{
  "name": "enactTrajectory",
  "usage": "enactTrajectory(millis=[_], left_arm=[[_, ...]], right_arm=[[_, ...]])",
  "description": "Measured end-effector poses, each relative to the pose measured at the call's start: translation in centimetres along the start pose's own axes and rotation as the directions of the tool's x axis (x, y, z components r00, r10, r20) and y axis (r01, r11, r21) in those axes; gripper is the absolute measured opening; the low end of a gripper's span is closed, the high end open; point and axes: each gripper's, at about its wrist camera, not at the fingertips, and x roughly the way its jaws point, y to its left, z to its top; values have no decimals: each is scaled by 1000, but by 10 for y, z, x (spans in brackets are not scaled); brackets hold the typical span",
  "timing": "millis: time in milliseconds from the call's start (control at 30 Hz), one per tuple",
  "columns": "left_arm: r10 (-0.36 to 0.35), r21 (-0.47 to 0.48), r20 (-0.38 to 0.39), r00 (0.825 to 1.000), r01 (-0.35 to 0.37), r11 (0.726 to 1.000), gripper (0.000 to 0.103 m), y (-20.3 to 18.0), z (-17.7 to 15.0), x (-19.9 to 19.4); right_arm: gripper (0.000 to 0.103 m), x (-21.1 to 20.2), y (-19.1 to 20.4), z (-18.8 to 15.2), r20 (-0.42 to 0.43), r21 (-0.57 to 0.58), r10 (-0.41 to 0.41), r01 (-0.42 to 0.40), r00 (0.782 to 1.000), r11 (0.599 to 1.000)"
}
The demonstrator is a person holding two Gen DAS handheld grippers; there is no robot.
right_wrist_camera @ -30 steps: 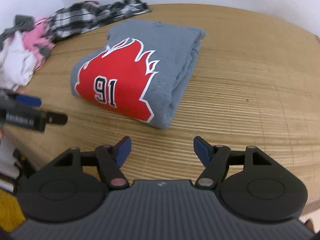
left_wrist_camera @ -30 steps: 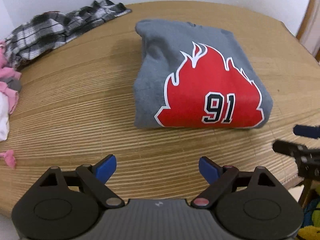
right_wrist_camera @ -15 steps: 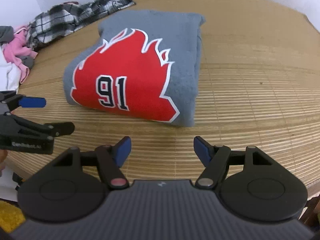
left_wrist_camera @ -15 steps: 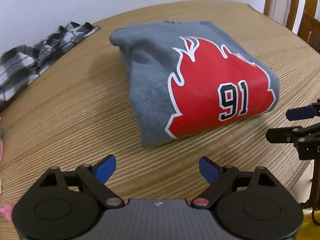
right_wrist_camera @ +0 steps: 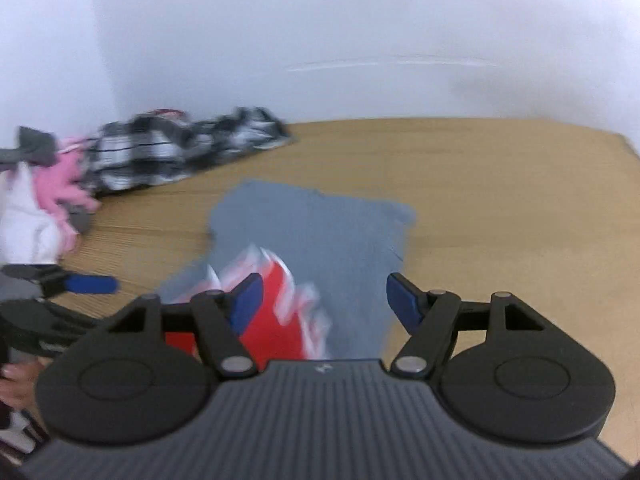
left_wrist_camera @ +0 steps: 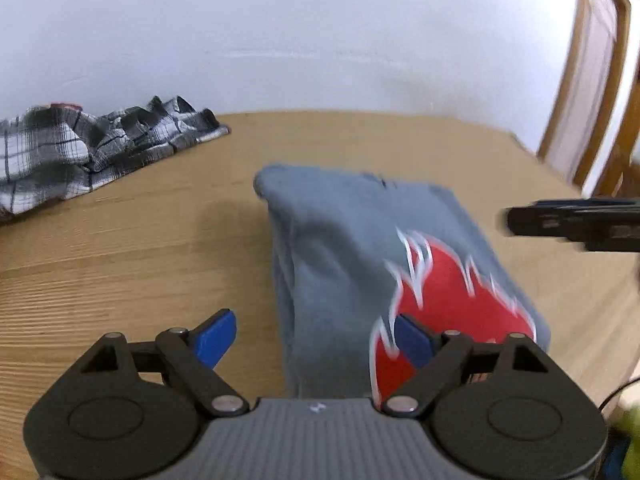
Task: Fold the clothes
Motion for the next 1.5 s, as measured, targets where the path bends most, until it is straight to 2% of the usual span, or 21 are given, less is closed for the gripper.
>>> enactTrajectory(millis=[33,100,167,300,467,600,700,767,833,900,933,967,1033,1067,1167,1233,1300,1333,1400,1467,1500], left_arm=[[-16,-38,-1,1000,16,999,85,2,4,6],[-74,-131,-24,997,70,989,67,11,4,21],[-171,-227,-52,984,155,961,52,21,-7,31],[-177,-218,-54,983,161,963,50,17,-23,12],[-169,-270,-87,982,141,953,52,18,-38,-6],[-137,-243,-72,988,116,963,52,18,-37,-20],[-109,-209,-47,993,97,973,55,21,-35,-28],[-91,-198,-57,994,78,977,55,24,-36,-28],[-90,-202,-66,994,75,976,55,29,-40,-31],[-99,-209,-66,993,83,974,56,33,-45,-37],[-103,-205,-59,993,89,975,57,34,-46,-39],[-114,-205,-47,992,102,973,58,36,-43,-39],[-137,-205,-23,990,129,970,60,39,-37,-37],[-141,-201,-9,990,136,970,62,41,-31,-32],[-196,-195,14,980,195,961,65,47,-17,-6],[-258,-239,-8,966,248,939,61,54,-15,18],[-392,-308,4,920,374,875,22,61,-16,26],[-430,-312,26,902,416,854,22,60,-17,22],[-469,-225,34,883,464,857,20,44,-19,4],[-478,-143,-18,878,471,871,21,24,-26,-8],[-474,-129,-45,879,465,876,22,17,-31,-10]], right_arm=[[65,16,11,12,-10,-20,30,-30,1000,999],[54,49,32,26,-45,-51,74,-76,996,996],[42,83,41,30,-106,-98,87,-97,991,990],[43,134,64,13,-183,-225,83,-124,980,966],[42,133,86,7,-124,-340,41,-81,991,937],[43,99,87,19,-60,-312,170,-180,984,933],[41,94,90,18,-200,-222,336,-376,921,900],[43,109,97,8,-303,-165,375,-436,876,885],[43,119,110,-4,-385,-170,414,-505,825,846],[43,113,115,-5,-413,-154,494,-593,765,790],[43,109,113,-1,-401,-129,528,-617,748,776],[42,106,107,5,-376,-103,551,-625,745,774],[42,101,91,18,-310,-46,581,-622,752,781],[42,102,84,25,-274,-28,579,-608,768,794],[44,123,66,44,-200,1,485,-495,851,869],[44,141,59,48,-208,17,436,-443,876,897],[43,158,60,45,-224,-23,352,-366,909,930],[44,167,62,41,-231,-60,278,-299,932,952],[44,187,65,31,-233,-107,154,-182,960,977],[45,196,60,24,-187,-90,104,-123,977,988],[55,202,57,21,-179,-68,100,-113,979,991]])
